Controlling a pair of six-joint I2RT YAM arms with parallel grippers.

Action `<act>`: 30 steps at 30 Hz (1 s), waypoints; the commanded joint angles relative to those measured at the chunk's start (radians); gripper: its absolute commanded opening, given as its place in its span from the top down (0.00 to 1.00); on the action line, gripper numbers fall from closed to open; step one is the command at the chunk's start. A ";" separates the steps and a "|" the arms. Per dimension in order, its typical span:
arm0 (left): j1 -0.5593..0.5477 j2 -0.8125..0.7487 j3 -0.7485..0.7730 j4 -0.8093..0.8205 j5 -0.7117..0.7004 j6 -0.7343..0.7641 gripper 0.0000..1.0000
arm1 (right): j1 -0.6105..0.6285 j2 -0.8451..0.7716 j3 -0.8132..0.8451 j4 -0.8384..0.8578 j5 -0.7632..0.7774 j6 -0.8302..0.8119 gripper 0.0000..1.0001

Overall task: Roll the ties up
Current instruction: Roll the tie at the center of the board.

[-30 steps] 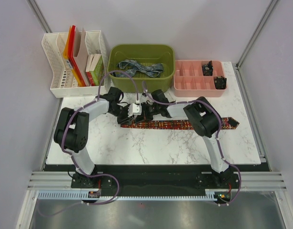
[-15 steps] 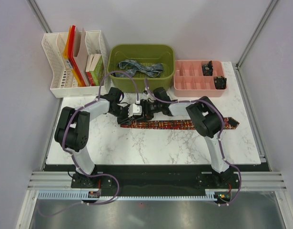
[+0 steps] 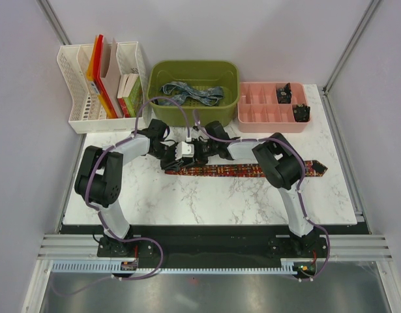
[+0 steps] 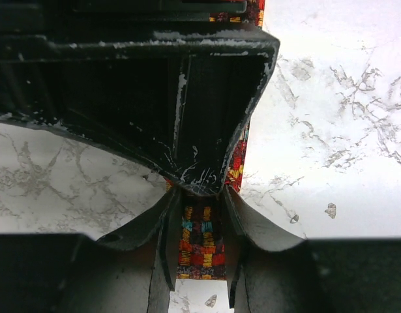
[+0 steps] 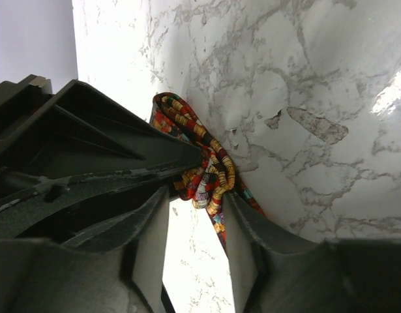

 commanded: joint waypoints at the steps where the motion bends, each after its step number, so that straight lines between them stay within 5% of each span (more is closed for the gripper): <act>1: -0.004 0.004 0.030 0.009 0.045 -0.024 0.63 | 0.023 0.003 0.026 -0.011 0.011 -0.018 0.58; 11: -0.001 -0.016 0.022 0.020 0.048 -0.042 0.60 | 0.026 0.003 0.038 -0.031 0.013 0.000 1.00; 30: 0.124 -0.163 -0.053 -0.028 0.108 0.102 0.25 | 0.005 -0.016 -0.002 -0.069 0.037 -0.038 1.00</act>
